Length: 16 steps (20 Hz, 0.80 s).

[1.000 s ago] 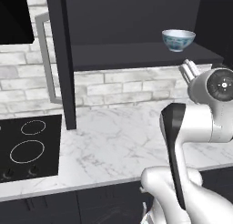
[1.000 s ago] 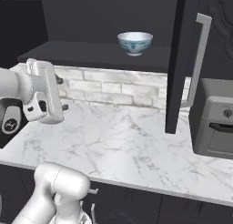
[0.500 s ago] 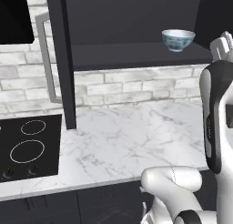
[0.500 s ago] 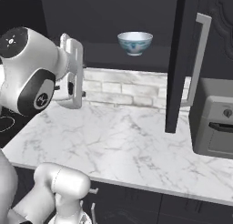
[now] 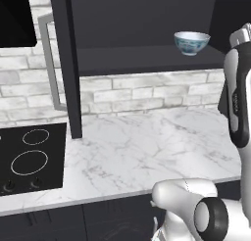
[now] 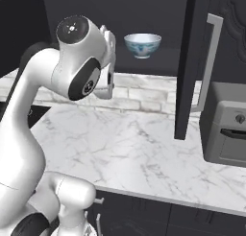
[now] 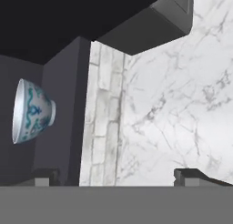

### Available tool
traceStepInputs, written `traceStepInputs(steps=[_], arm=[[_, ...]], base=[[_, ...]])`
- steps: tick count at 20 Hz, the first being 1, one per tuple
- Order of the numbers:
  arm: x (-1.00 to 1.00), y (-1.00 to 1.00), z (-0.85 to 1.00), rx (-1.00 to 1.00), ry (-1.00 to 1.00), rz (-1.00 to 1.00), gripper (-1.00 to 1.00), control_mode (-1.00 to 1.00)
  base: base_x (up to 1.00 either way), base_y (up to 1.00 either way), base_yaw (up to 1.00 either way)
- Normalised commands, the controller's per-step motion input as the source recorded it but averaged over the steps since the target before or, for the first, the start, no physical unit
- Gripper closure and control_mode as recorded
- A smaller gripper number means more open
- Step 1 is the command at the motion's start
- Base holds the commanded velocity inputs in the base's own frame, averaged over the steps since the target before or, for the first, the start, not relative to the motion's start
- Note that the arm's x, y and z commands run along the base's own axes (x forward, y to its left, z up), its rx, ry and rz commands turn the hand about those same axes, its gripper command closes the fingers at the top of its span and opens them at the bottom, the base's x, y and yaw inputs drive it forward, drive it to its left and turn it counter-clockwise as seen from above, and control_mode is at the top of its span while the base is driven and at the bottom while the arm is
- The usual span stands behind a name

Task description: Take the smaller bowl and place it next to the appetizer plate on the dining counter , and place the larger bowl next to the plate with cooked food.

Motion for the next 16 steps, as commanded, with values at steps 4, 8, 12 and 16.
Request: traceStepInputs(steps=[4, 8, 12, 16], arm=[[0.58, -0.17, 0.0, 0.08, 0.03, 0.09, -1.0, -1.0], [0.27, -0.05, 0.0, 0.03, -0.26, 0.06, -1.0, -1.0], [0.31, 0.0, 0.0, 0.03, -0.17, 0.01, -1.0, -1.0], [0.53, 0.0, 0.0, 0.04, -0.04, 0.0, -1.0, -1.0]], base=[[0.0, 0.0, 0.0], [0.0, 0.0, 0.0], [0.0, 0.0, 0.0], [0.0, 0.0, 0.0]])
